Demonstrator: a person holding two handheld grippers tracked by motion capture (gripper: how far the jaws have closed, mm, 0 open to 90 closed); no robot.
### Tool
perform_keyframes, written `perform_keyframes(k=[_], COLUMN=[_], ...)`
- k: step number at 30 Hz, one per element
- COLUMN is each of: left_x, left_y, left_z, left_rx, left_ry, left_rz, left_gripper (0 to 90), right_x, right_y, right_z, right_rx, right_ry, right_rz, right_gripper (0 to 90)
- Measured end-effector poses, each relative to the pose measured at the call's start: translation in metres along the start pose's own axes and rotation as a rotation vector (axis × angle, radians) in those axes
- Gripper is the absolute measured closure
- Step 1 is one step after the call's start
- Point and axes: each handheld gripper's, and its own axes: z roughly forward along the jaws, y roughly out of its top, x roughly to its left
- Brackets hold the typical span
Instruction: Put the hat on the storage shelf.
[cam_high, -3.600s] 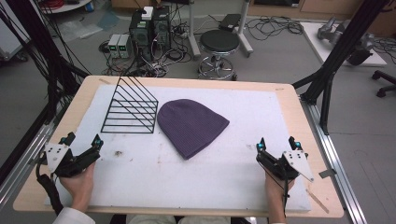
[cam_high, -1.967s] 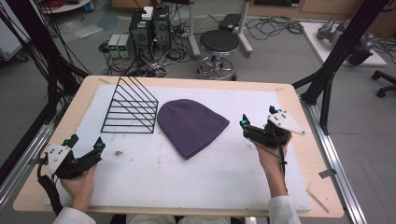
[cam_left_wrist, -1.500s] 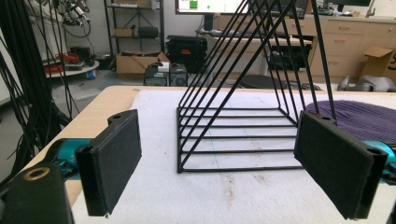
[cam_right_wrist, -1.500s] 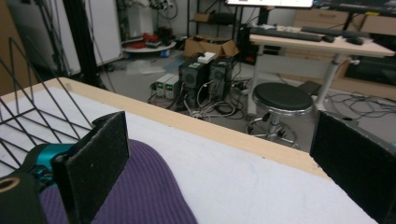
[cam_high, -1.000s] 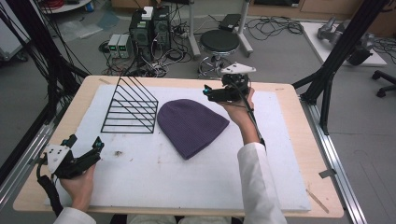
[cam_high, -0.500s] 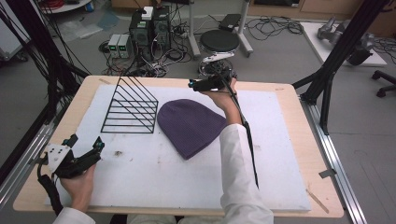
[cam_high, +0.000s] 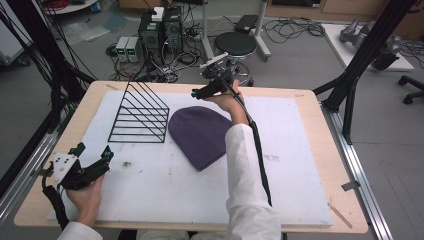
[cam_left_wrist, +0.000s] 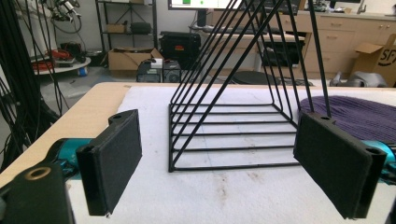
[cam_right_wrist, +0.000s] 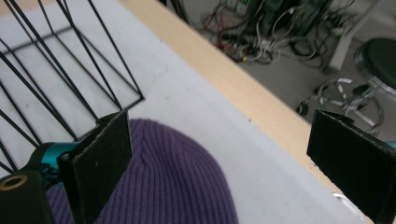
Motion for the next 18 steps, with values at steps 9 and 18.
perform_keyframes(k=[9, 18], left_x=[0.002, 0.003], left_y=[0.000, -0.001], left_z=[0.000, -0.001], left_rx=[0.005, 0.004], left_ry=[-0.005, -0.001], left_rz=[-0.007, -0.018], left_gripper=[15.5, 15.5], right_x=[0.023, 0.025], right_y=[-0.015, -0.023], right_z=[0.054, 0.079], right_rx=[0.195, 0.207], right_ry=[0.005, 0.012], right_rz=[-0.101, -0.095], right_gripper=[6.2, 6.6])
